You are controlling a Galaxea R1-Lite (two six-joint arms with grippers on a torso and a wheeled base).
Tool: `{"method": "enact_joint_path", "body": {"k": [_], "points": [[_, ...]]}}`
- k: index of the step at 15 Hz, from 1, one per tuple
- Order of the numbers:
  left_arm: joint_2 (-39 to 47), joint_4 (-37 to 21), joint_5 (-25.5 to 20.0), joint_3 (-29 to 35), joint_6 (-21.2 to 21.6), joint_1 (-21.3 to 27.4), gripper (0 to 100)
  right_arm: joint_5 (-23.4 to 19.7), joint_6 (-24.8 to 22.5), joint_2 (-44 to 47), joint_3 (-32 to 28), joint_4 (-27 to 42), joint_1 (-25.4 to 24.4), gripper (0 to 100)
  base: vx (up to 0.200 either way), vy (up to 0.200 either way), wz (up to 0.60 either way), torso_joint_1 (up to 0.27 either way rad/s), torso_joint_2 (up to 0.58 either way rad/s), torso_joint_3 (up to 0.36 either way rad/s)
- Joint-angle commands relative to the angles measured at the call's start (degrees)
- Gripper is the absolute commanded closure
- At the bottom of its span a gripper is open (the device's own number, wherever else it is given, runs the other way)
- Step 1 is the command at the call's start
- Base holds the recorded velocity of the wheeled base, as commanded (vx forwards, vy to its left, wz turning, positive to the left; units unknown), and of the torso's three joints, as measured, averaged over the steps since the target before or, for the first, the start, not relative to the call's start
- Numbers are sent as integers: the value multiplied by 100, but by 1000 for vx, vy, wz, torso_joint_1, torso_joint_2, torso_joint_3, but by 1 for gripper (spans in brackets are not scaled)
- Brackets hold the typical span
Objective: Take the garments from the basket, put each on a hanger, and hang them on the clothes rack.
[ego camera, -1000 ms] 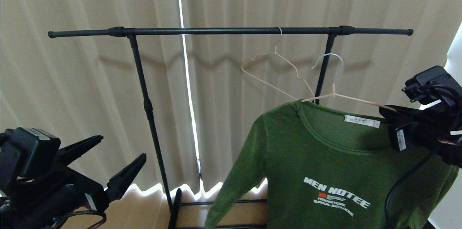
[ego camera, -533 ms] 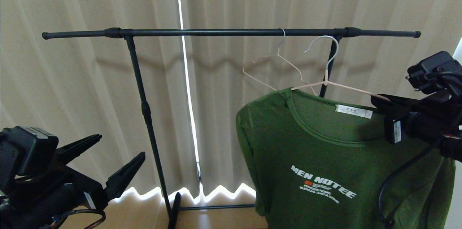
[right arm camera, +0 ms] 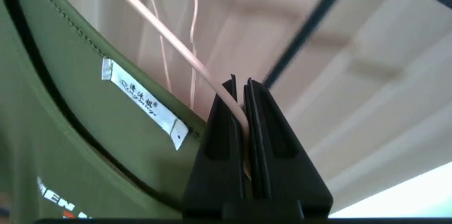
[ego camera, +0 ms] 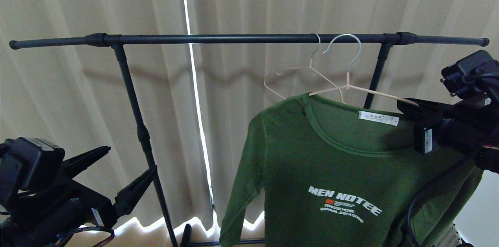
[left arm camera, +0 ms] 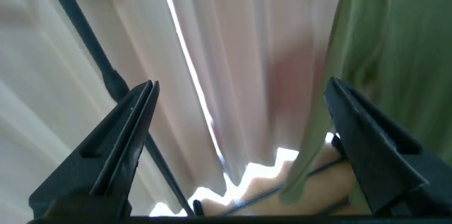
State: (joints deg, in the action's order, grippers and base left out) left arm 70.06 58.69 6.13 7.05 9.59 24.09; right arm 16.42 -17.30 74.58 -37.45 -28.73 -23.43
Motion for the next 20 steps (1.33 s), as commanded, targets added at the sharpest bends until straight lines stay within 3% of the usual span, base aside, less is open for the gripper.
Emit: {"method": "enact_joint_path", "body": {"k": [1,7,16,20], "points": [[8,3,2,-1,-1,-1,0,1,-2,-5,1,-1,-4,100,0,0,0,0,0,0],[8,3,2,-1,7,-1,0,1,-2,-5,1,-1,-4,100,0,0,0,0,0,0],[8,3,2,-10,-1,-1,0,10,-2,4,-17,-1,5,100,0,200,0,0,2,3],[-1,11,2,-72,7,-1,0,81,-10,171,-307,17,5,100,0,0,0,0,0,0]]}}
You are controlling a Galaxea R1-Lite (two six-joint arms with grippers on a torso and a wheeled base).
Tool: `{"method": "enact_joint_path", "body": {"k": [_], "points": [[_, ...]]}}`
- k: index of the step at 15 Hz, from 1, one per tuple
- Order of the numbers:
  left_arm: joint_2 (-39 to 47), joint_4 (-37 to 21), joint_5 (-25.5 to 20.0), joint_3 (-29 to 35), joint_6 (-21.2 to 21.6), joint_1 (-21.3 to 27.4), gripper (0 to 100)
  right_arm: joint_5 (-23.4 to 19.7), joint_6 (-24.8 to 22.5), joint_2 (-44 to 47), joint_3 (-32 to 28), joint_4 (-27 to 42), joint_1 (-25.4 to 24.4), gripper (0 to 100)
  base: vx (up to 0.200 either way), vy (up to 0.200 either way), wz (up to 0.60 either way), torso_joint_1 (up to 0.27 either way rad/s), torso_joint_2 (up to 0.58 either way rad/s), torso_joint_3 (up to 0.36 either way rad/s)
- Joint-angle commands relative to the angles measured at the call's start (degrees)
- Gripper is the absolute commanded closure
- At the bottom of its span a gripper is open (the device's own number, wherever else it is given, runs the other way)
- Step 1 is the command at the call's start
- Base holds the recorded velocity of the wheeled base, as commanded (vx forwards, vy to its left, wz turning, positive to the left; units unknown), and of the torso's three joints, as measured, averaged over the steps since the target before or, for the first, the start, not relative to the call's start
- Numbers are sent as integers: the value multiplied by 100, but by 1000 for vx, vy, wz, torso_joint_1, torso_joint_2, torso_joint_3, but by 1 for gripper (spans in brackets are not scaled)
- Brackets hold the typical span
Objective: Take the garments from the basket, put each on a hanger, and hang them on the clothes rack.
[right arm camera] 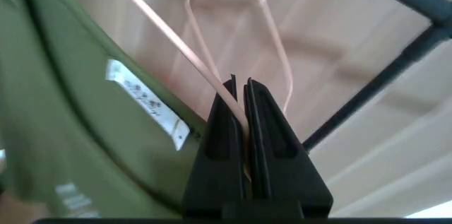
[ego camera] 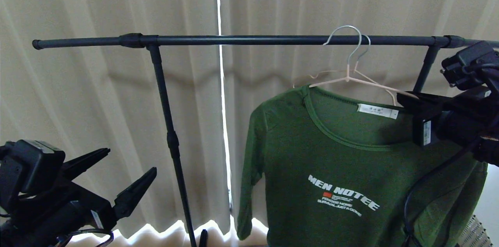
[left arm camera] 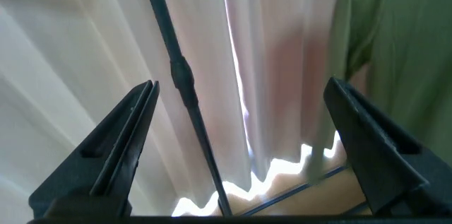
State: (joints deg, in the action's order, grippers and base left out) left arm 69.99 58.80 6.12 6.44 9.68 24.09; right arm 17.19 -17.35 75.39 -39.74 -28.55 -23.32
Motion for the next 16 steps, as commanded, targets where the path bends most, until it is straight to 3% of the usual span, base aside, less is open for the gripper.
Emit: {"method": "enact_joint_path", "body": {"k": [1,9,16], "points": [[-3,0,3,-2,-1,-1,0,92,-6,257,-280,-1,-6,100,0,0,0,0,0,0],[-20,0,3,-2,-1,-1,0,795,-14,1681,-1739,51,21,100,0,0,0,0,0,0],[-20,0,3,-2,-10,8,0,1173,-32,2507,-2257,86,21,100,0,0,0,0,0,0]]}}
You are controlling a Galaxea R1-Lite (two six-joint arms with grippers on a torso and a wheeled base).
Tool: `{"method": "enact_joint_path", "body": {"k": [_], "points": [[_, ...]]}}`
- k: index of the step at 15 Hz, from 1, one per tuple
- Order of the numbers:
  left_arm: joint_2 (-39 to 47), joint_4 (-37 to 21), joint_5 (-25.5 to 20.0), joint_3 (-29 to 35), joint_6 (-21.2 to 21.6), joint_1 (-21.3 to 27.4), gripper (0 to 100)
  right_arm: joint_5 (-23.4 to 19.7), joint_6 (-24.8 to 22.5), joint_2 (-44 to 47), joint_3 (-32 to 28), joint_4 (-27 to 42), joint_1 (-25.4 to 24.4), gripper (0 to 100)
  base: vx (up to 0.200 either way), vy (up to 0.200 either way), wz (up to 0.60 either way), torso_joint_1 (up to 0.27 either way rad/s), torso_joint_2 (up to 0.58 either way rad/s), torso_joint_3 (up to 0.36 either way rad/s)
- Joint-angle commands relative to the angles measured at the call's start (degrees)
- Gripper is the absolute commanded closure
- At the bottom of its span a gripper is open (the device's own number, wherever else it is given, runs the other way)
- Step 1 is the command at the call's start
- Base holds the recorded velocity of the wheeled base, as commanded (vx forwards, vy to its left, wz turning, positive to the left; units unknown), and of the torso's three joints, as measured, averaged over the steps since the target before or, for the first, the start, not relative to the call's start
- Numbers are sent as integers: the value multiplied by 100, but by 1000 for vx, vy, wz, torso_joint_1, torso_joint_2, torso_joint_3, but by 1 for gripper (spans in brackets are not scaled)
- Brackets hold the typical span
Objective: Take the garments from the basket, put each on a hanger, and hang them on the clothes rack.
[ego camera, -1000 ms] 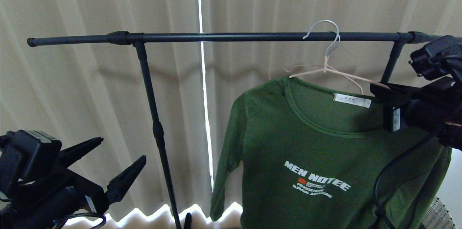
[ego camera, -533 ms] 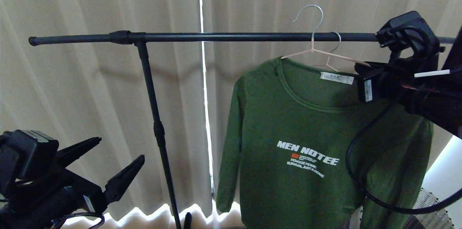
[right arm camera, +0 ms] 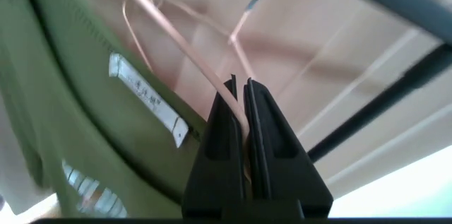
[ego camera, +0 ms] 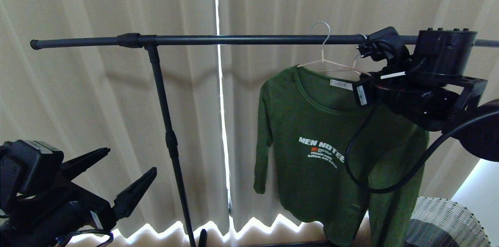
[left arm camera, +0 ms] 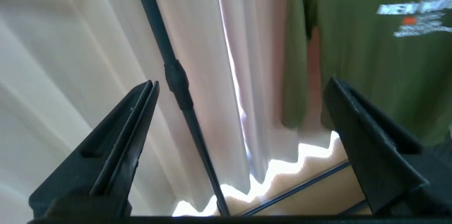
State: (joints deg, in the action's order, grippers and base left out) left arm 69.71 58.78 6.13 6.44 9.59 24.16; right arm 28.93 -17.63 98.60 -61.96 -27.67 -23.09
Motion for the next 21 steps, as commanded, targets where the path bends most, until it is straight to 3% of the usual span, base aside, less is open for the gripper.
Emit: {"method": "enact_joint_path", "body": {"k": [1,10,11,17,21], "points": [[8,2,2,-2,-1,1,0,-1,-4,186,-35,-1,-11,100,0,0,0,0,0,0],[-27,2,2,-11,-1,27,0,-1,-13,160,123,-1,-319,100,0,0,0,0,0,0],[-45,2,2,-11,-1,36,0,-10,-4,125,194,-1,-398,0,0,0,0,0,0,0],[-45,2,2,-11,7,27,0,-388,93,-315,659,-203,-741,0,0,0,0,0,0,0],[-62,-7,2,-37,7,18,0,-836,110,-649,1310,-1293,-767,0,0,0,0,0,0,0]]}}
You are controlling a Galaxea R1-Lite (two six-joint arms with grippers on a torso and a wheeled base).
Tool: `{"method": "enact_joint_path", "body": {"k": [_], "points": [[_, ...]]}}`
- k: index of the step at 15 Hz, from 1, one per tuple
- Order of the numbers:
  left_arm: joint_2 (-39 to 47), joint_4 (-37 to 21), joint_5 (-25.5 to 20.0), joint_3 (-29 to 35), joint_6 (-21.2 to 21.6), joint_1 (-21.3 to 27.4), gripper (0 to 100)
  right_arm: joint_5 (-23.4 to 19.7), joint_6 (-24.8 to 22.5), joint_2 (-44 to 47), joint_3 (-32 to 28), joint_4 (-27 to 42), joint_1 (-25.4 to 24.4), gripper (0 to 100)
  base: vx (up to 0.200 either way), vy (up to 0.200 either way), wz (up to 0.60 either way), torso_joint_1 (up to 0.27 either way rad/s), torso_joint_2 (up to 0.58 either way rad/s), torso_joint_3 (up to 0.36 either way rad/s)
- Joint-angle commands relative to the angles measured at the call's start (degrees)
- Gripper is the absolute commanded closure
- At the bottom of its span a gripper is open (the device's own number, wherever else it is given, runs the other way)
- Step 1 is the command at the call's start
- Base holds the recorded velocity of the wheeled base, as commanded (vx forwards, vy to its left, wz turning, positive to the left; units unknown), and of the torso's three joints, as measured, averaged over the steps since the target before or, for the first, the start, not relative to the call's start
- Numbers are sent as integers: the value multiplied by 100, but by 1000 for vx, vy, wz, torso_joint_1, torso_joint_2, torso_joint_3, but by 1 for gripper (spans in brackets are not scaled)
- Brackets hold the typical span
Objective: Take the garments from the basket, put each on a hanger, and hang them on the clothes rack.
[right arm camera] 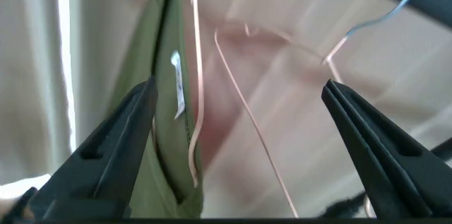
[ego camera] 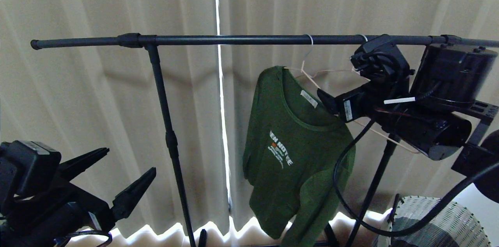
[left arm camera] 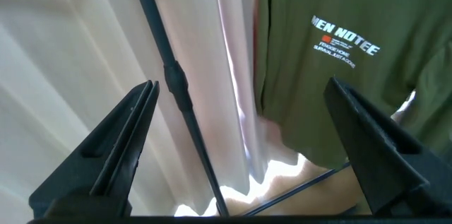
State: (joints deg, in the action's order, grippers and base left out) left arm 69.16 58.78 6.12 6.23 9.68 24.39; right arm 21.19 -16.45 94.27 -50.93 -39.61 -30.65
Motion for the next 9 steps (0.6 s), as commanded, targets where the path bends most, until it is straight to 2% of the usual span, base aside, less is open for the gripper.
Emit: {"method": "enact_joint_path", "body": {"k": [1,5,7,9], "points": [[-34,-7,3,-34,-1,-5,0,-106,-8,-374,409,-267,-11,0,0,0,0,0,0,0],[-175,-16,12,-34,-1,-49,0,-27,-78,-1403,1235,-153,32,0,0,0,0,0,0,0],[-333,-16,30,-148,52,-75,0,-18,-219,-2396,1797,498,296,0,0,0,0,0,0,0],[-605,-34,30,-254,289,-154,0,-45,-219,-3283,2430,928,419,0,0,0,0,0,0,0]]}}
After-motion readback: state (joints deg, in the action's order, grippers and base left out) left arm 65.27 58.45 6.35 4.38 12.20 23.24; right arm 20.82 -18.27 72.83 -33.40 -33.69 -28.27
